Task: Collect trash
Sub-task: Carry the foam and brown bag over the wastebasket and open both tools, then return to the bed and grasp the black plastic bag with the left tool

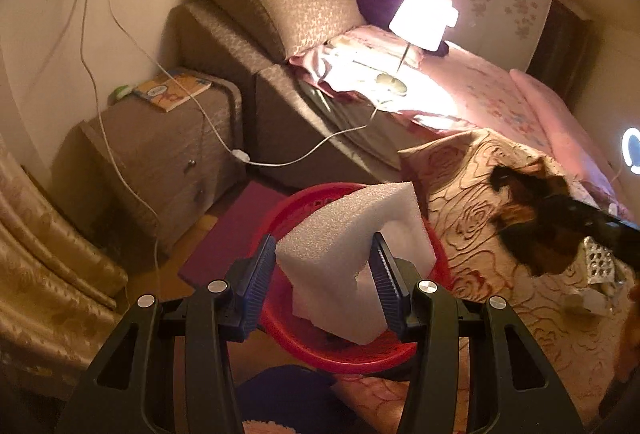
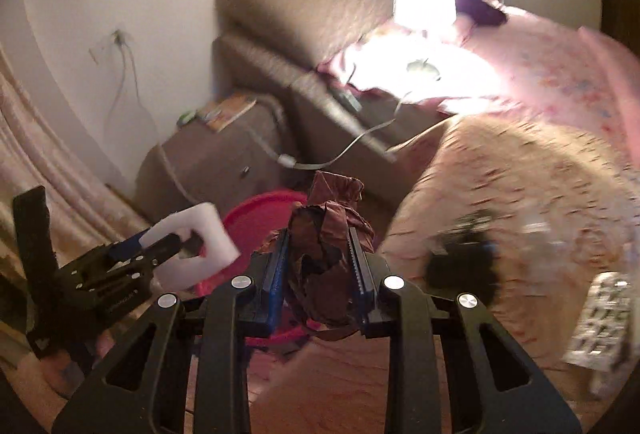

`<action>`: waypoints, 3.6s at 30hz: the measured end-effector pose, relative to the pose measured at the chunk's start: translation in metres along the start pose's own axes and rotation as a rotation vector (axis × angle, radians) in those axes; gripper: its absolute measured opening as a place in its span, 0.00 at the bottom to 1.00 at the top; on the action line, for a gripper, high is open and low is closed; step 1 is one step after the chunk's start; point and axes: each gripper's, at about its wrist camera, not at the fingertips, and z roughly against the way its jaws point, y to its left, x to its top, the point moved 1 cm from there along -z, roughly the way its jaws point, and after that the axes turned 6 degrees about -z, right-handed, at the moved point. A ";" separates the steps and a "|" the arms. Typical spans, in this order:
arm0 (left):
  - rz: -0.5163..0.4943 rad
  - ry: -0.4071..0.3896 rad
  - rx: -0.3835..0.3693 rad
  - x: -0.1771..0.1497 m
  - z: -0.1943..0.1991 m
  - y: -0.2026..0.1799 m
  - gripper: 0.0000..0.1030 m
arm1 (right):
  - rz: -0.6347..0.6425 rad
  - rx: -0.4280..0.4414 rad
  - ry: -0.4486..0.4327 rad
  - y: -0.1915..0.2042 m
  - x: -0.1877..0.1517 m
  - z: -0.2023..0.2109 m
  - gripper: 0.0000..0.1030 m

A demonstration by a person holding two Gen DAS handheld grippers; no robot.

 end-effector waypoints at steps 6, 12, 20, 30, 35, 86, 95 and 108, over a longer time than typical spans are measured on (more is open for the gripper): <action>0.007 0.043 0.001 -0.006 -0.020 0.007 0.46 | 0.035 0.006 0.072 0.025 -0.006 -0.043 0.27; -0.001 0.076 0.004 -0.012 -0.034 0.009 0.48 | 0.026 0.008 0.117 0.033 -0.012 -0.067 0.28; 0.007 0.081 -0.008 -0.015 -0.036 0.012 0.63 | -0.009 0.012 0.130 0.029 -0.017 -0.076 0.44; 0.002 0.058 0.005 -0.014 -0.027 0.010 0.68 | -0.022 -0.013 0.070 0.016 -0.021 -0.049 0.44; -0.007 0.049 0.007 -0.014 -0.023 0.003 0.68 | -0.029 -0.029 0.047 0.008 -0.026 -0.038 0.46; -0.391 0.047 -0.261 0.031 -0.062 -0.231 0.75 | -0.325 -0.292 -0.168 -0.184 -0.111 0.117 0.60; -0.386 0.097 -0.307 0.032 -0.082 -0.235 0.39 | -0.315 -0.287 -0.161 -0.183 -0.111 0.111 0.60; -0.399 0.038 -0.293 0.019 -0.049 -0.215 0.26 | -0.236 -0.240 -0.172 -0.165 -0.107 0.115 0.60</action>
